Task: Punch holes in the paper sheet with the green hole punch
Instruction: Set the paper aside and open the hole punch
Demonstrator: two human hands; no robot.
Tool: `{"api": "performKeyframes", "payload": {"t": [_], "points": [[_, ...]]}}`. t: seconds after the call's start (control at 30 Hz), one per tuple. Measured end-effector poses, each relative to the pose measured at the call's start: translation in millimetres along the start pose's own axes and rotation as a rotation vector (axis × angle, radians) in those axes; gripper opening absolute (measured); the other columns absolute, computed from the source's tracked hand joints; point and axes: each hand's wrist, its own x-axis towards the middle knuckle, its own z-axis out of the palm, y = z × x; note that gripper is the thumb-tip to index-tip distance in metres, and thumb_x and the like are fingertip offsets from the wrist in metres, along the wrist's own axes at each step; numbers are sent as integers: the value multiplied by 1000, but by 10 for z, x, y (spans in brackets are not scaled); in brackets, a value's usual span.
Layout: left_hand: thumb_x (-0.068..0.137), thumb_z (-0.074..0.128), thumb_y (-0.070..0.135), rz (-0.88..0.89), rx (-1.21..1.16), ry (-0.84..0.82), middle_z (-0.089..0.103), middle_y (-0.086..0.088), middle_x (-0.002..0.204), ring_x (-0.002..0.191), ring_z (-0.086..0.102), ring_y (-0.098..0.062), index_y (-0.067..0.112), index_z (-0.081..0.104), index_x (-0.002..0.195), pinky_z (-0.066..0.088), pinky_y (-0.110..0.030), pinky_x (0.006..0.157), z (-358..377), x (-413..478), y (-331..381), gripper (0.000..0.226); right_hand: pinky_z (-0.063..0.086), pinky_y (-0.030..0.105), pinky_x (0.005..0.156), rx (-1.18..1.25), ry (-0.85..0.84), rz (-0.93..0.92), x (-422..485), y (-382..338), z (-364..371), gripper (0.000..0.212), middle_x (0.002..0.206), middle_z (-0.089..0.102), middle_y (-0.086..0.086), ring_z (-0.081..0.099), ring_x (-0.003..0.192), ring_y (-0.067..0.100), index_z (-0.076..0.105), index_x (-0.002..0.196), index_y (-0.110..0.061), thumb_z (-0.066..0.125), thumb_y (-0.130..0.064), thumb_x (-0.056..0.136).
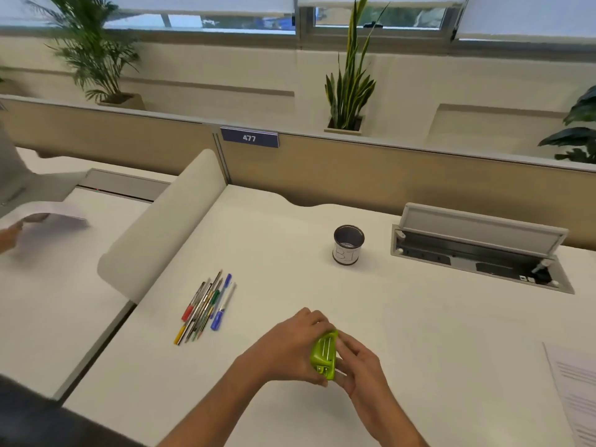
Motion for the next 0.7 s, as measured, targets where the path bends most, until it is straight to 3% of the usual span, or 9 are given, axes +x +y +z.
{"api": "performKeyframes", "payload": {"t": [0.13, 0.33, 0.7], "points": [[73, 87, 65, -116, 58, -15, 51, 11, 148, 132, 48, -11, 31, 49, 151, 55, -31, 101, -43, -252, -402, 94, 66, 51, 91, 16, 107, 24, 33, 70, 24, 30, 125, 79, 11, 79, 111, 33, 75, 130, -15, 73, -23, 101], [70, 91, 56, -282, 100, -11, 54, 10, 149, 135, 52, -14, 26, 55, 150, 52, -34, 106, -278, -468, -1052, 93, 64, 57, 96, 14, 117, 23, 59, 34, -63, 20, 119, 78, 20, 76, 111, 43, 81, 117, -11, 68, -19, 104], [79, 90, 42, -301, 282, -227, 50, 2, 158, 142, 50, -20, 20, 48, 158, 50, -35, 111, -403, -325, -1500, 92, 66, 52, 90, -40, 104, 44, 281, 169, 178, 16, 110, 77, 23, 76, 90, 31, 81, 111, -4, 68, -9, 103]]}}
